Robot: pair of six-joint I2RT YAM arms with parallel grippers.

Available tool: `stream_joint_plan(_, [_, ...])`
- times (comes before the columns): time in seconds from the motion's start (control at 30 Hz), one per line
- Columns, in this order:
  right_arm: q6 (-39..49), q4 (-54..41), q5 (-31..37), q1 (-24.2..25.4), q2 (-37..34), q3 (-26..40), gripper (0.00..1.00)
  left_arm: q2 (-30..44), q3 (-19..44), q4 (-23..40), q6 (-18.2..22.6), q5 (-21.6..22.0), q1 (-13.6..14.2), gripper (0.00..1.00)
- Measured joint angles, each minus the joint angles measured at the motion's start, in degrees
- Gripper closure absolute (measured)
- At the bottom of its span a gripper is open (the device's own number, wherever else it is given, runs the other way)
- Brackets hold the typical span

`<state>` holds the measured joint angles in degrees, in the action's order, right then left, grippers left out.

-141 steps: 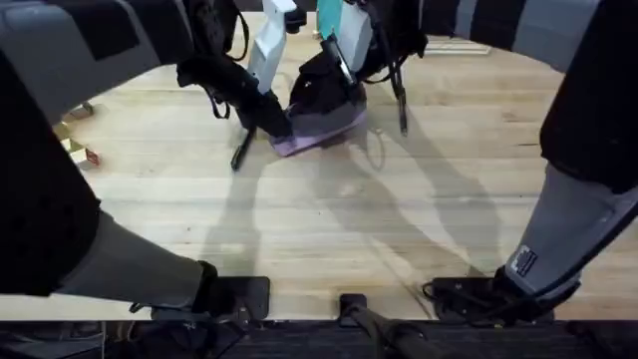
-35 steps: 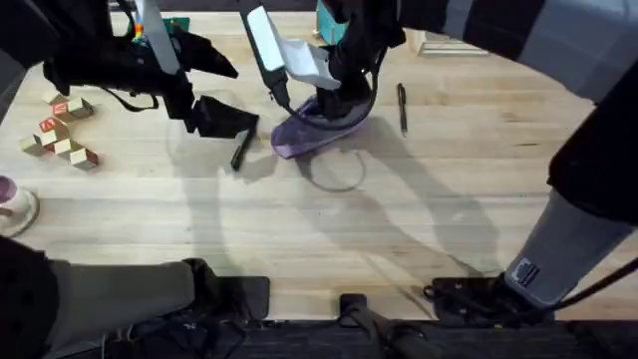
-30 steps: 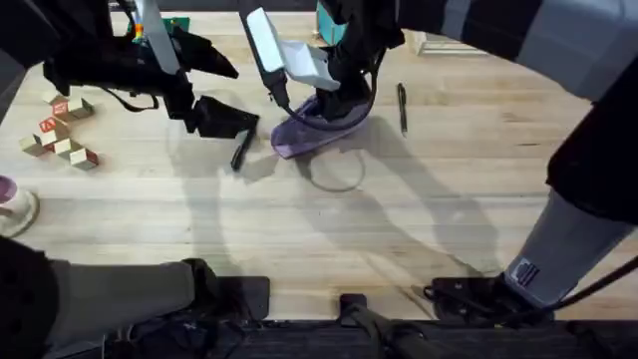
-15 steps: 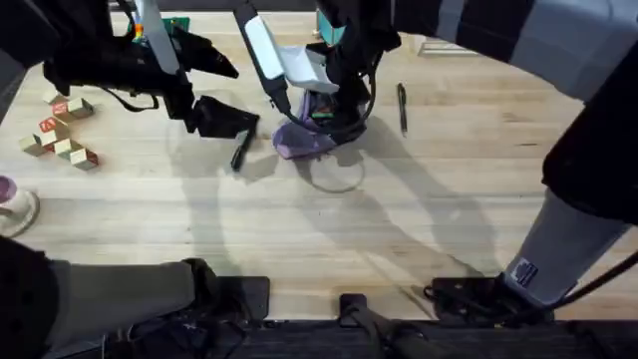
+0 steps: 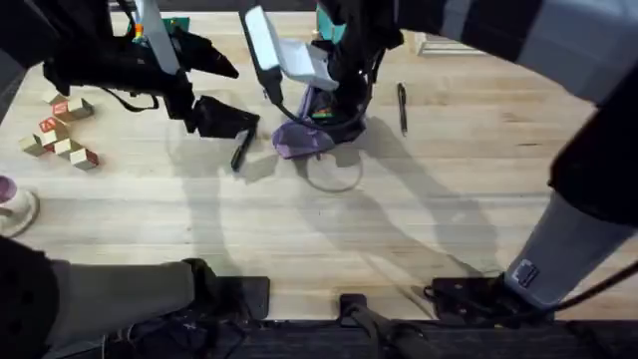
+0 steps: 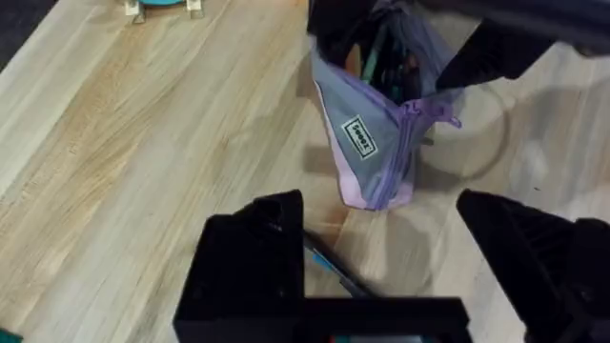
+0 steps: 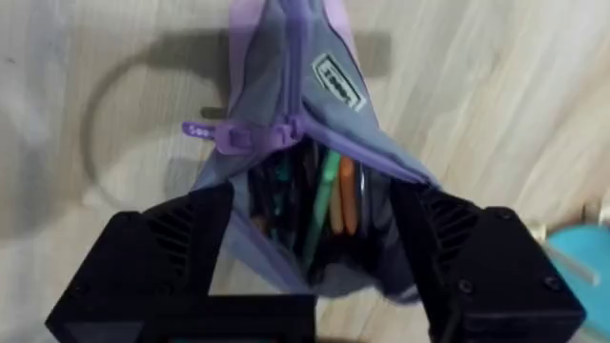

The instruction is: Unzip the bag, pick up the pens from the table one at a time and place them inside, then zip the bag closed.

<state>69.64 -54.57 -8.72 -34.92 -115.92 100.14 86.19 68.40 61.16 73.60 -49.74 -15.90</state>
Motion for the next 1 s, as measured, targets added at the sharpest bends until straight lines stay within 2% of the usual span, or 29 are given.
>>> stream_joint_plan(0.4, [-31.3,-2.3,12.0,1.2,13.2,0.6,0.005,0.0,0.0,0.0,0.0,0.0,0.0,0.007])
stream_joint_plan(0.8, [-66.0,-8.7,20.3,10.5,14.5,0.6,0.006,0.0,0.0,0.0,0.0,0.0,0.0,0.008])
stream_joint_plan(1.0, [-75.7,-8.9,21.0,15.8,14.5,0.6,0.005,0.0,0.0,0.0,0.0,0.0,0.0,0.007])
